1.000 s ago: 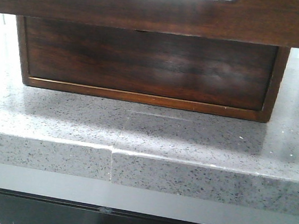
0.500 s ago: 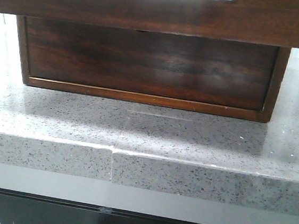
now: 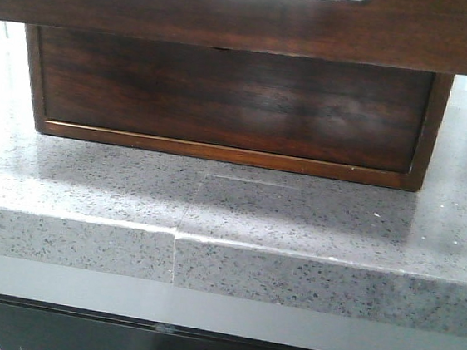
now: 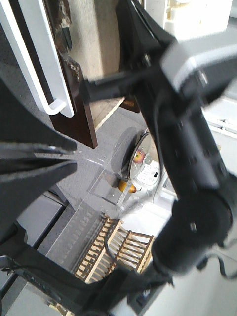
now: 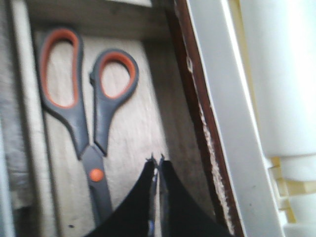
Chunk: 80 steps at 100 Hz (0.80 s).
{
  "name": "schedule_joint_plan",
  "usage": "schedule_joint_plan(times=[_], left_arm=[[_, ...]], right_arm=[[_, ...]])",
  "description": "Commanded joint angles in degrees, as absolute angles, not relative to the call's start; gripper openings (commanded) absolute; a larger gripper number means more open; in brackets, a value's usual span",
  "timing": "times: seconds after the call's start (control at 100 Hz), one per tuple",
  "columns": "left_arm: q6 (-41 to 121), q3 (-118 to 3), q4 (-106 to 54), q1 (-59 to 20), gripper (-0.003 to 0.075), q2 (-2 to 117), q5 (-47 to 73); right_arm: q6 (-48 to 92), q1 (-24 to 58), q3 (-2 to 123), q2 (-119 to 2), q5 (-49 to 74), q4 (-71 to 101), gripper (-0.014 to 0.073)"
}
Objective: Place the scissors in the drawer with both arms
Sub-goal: 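Open the right gripper to release the scissors in the drawer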
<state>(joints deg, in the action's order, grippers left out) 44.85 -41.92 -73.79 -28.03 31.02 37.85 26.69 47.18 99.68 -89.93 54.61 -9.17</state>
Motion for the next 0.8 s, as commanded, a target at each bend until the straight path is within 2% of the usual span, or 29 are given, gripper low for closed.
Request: schedule_joint_plan(times=[0.0, 0.2, 0.34, 0.5, 0.63, 0.79], left_arm=[[44.9, -43.8, -74.9, -28.4, -0.0020, 31.3, 35.8], [44.9, -43.8, -63.6, -28.4, -0.0020, 30.5, 33.8], [41.5, -43.8, -53.3, -28.4, -0.0020, 27.1, 29.2], [29.3, -43.7, -34.0, -28.4, -0.0020, 22.2, 28.2], [19.2, -42.1, -18.9, -28.4, -0.0020, 19.2, 28.5], [16.3, -39.4, -14.8, -28.4, -0.0020, 18.4, 28.4]], right_arm=[[26.9, 48.9, 101.2, -84.0, 51.8, -7.4, -0.0074], [26.9, 50.6, 100.0, -75.3, 52.2, -1.2, -0.0068], [25.2, 50.6, 92.9, -66.5, 51.3, -1.2, -0.0044], [19.2, 50.6, 76.8, -52.8, 42.3, -3.4, -0.0044], [12.0, 50.6, 61.2, -38.9, 33.4, -12.2, -0.0045], [8.0, 50.6, 46.0, -24.2, 32.1, -18.0, -0.0045]])
